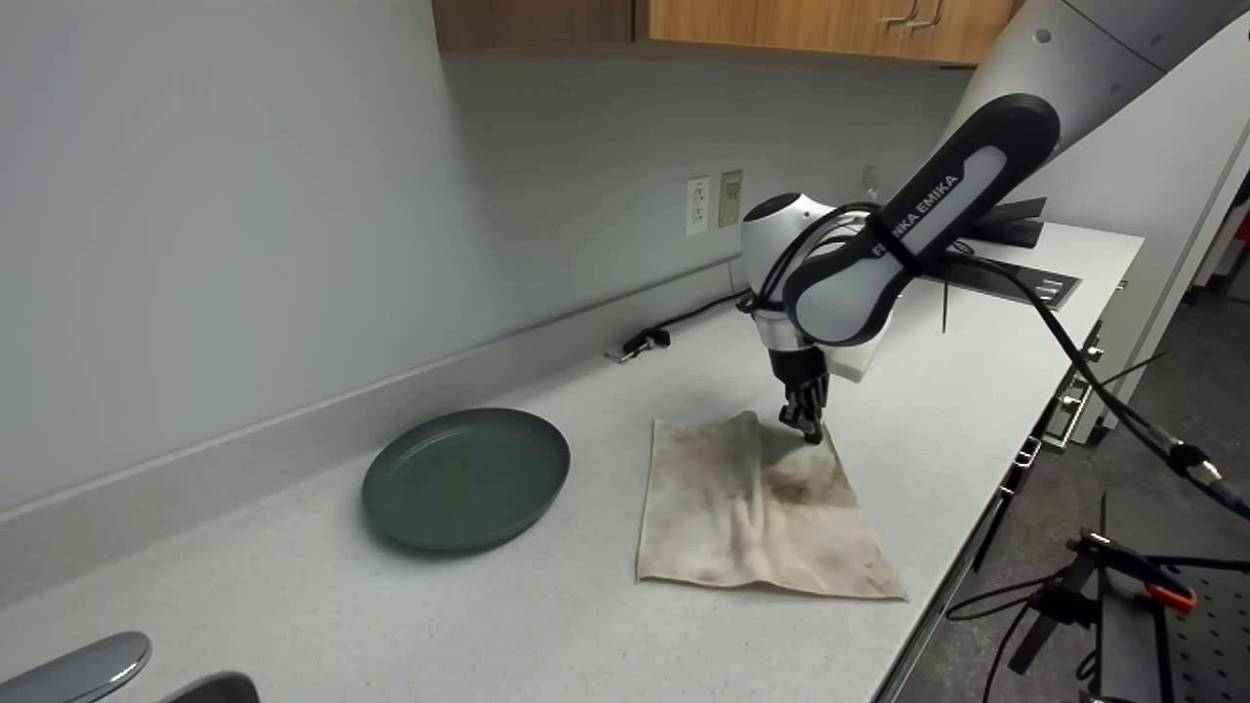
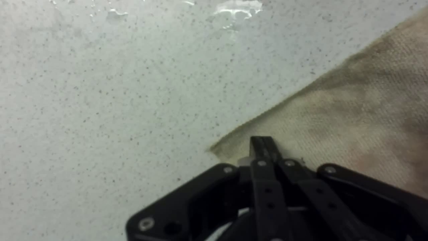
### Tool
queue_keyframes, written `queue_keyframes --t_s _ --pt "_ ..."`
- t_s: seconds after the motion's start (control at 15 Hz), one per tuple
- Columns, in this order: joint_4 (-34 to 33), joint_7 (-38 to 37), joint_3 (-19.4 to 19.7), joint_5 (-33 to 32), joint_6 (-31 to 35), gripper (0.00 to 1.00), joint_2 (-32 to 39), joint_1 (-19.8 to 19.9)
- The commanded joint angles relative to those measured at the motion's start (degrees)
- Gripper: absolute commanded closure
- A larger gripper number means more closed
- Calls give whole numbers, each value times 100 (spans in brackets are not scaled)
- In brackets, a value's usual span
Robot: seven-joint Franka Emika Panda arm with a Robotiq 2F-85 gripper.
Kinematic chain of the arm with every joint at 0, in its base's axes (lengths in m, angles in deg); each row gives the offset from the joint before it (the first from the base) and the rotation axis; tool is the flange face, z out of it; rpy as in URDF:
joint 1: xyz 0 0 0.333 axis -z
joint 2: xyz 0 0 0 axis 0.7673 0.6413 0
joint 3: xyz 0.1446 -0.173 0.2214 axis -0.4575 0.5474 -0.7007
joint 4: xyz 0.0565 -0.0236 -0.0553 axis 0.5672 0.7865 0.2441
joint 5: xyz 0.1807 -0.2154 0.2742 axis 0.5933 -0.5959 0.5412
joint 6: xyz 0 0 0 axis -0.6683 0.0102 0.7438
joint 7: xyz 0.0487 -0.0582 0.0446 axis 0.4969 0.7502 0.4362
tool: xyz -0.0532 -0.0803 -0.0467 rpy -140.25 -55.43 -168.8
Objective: Spread the kitchen towel
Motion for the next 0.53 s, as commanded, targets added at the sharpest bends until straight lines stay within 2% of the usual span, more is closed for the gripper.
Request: queue_keyframes --t_s 0.0,0.47 --pt "-102 -101 53 192 100 100 142 117" --pt "-246 -439 254 172 47 100 264 184"
